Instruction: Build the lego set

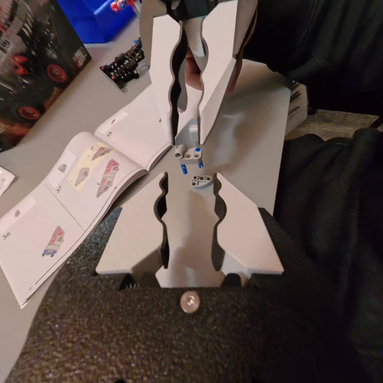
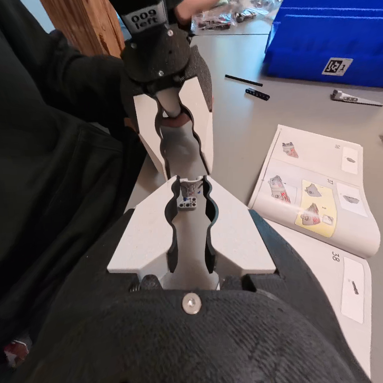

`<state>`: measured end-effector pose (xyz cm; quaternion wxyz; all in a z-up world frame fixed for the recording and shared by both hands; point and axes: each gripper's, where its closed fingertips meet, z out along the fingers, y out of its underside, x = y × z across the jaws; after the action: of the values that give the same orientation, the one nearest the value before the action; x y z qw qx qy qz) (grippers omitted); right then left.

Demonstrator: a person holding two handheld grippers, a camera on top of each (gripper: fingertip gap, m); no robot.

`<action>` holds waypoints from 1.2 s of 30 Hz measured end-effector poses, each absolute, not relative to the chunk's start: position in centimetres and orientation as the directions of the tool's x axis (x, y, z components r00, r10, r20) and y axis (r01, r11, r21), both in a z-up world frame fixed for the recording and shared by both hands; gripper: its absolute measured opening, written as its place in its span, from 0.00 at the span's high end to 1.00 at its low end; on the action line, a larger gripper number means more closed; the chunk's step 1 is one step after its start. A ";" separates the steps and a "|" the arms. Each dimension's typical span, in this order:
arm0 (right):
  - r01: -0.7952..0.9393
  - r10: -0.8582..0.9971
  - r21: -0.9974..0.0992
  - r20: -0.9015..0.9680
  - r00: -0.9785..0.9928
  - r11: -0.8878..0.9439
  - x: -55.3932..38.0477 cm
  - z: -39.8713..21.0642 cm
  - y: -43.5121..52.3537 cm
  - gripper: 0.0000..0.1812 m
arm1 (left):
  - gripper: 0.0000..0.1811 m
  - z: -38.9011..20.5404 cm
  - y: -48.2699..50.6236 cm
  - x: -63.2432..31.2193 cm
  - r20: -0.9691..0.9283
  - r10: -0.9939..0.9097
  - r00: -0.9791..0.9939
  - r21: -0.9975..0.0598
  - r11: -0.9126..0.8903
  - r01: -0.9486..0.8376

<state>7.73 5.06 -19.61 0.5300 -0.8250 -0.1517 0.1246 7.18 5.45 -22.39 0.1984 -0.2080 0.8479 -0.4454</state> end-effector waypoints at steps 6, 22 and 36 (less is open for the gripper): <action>0.145 0.437 -0.909 -0.044 0.899 -0.390 7.0 -20.2 4.8 0.89 | 0.78 -23.8 5.3 6.5 -0.127 -0.504 -0.854 -0.809 0.550 -0.205; 0.172 0.460 -0.897 -0.038 0.887 -0.406 6.9 -21.3 5.4 0.89 | 0.77 -24.4 5.1 6.8 -0.050 -0.519 -0.854 -0.811 0.519 -0.268; 0.157 0.441 -0.883 -0.062 0.895 -0.443 7.1 -21.6 5.2 0.90 | 0.81 -24.7 5.0 6.9 -0.060 -0.527 -0.848 -0.791 0.543 -0.281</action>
<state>7.06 5.24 -21.65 0.4968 -0.8372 -0.1785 0.1429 6.91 4.99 -24.67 0.1470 -0.2333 0.8660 -0.4172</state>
